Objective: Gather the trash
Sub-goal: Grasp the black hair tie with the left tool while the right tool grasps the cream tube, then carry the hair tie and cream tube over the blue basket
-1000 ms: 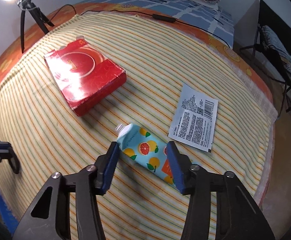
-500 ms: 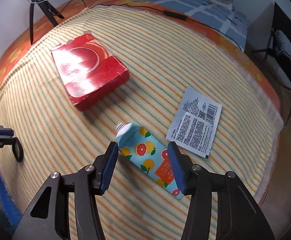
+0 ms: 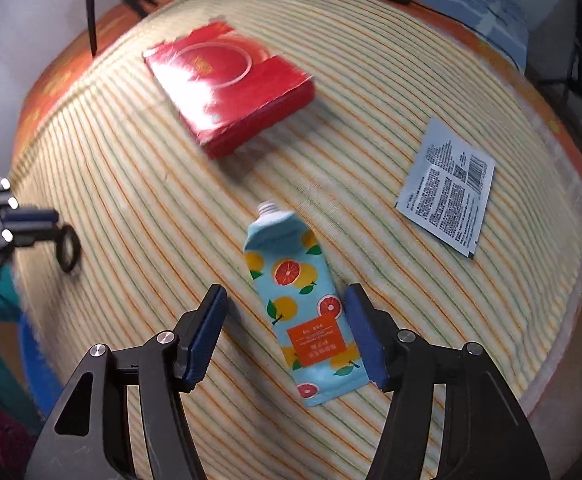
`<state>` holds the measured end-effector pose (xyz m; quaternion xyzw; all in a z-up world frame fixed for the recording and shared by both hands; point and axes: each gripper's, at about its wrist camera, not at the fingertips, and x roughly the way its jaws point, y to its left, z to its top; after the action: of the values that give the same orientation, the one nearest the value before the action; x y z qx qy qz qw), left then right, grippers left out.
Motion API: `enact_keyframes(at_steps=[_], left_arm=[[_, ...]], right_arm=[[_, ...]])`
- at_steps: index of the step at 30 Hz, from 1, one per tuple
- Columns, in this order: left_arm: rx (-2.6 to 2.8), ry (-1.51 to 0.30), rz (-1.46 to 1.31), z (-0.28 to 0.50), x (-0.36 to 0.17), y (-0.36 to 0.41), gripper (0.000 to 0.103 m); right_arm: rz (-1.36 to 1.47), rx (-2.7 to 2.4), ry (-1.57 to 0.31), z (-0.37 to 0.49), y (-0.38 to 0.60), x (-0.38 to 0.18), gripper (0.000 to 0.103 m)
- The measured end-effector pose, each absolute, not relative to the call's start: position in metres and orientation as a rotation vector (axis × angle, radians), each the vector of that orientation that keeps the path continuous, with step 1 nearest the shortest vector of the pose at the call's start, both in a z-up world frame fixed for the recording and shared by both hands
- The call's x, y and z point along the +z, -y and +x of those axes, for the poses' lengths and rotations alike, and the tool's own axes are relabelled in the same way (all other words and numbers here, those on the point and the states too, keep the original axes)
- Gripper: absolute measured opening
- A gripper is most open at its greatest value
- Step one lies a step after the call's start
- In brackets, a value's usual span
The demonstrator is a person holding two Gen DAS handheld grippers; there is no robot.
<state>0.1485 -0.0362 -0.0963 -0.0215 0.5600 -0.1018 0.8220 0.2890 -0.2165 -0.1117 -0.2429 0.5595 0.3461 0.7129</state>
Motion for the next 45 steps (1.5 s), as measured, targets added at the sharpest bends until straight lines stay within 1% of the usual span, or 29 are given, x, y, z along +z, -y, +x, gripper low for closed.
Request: enact_keyframes(at_steps=[2,4,6,8,9,10,13,20,24,28,32,33,34,36,45], left_arm=[[-0.213,-1.193,-0.052,0.149,-0.096,0.036,0.005],[-0.210,-1.191,-0.052,0.149,-0.096,0.036,0.005],[-0.208,-1.188,-0.051,0.149,-0.096,0.035,0.005],[-0.206,-1.185,-0.048,0.148,-0.095,0.036,0.005],[-0.206,-1.184,-0.048,0.147,-0.094,0.036,0.005],[-0.207,-1.183,-0.048,0.146,-0.094,0.037,0.005],[-0.206,-1.173,-0.042,0.144,-0.091,0.037,0.005],[-0.202,-1.131,-0.060,0.141,-0.084,0.034,0.005],[-0.228,-1.198,-0.102,0.151,-0.093,0.034,0.010],[-0.224,-1.223,-0.077,0.157,-0.106,0.042,0.011],[-0.222,-1.189,-0.034,0.158,-0.108,0.050,0.011],[-0.221,-1.182,-0.019,0.158,-0.107,0.052,0.011],[-0.223,-1.172,-0.008,0.157,-0.106,0.054,0.004],[-0.218,-1.160,0.004,0.156,-0.106,0.055,0.002],[-0.219,-1.069,0.011,0.140,-0.078,0.053,0.002]], right_arm=[[-0.513,0.746,-1.236,0.289,0.217,-0.112,0.060],[-0.498,0.720,-1.218,0.286,0.217,-0.110,0.053],[-0.479,0.713,-1.205,0.286,0.216,-0.107,0.036],[-0.464,0.701,-1.198,0.284,0.216,-0.106,0.029],[-0.459,0.692,-1.195,0.282,0.215,-0.106,0.013],[-0.441,0.694,-1.196,0.279,0.214,-0.105,0.005],[-0.467,0.652,-1.166,0.270,0.206,-0.106,0.005],[-0.401,0.599,-1.142,0.264,0.215,-0.099,0.005],[-0.372,0.582,-1.139,0.260,0.225,-0.095,0.005],[-0.380,0.587,-1.136,0.252,0.225,-0.093,0.005],[-0.378,0.584,-1.137,0.247,0.229,-0.093,0.005],[-0.377,0.581,-1.135,0.246,0.230,-0.093,0.005],[-0.372,0.580,-1.134,0.246,0.230,-0.092,0.005],[-0.361,0.574,-1.128,0.243,0.231,-0.090,0.005],[-0.327,0.573,-1.093,0.217,0.235,-0.069,0.005]])
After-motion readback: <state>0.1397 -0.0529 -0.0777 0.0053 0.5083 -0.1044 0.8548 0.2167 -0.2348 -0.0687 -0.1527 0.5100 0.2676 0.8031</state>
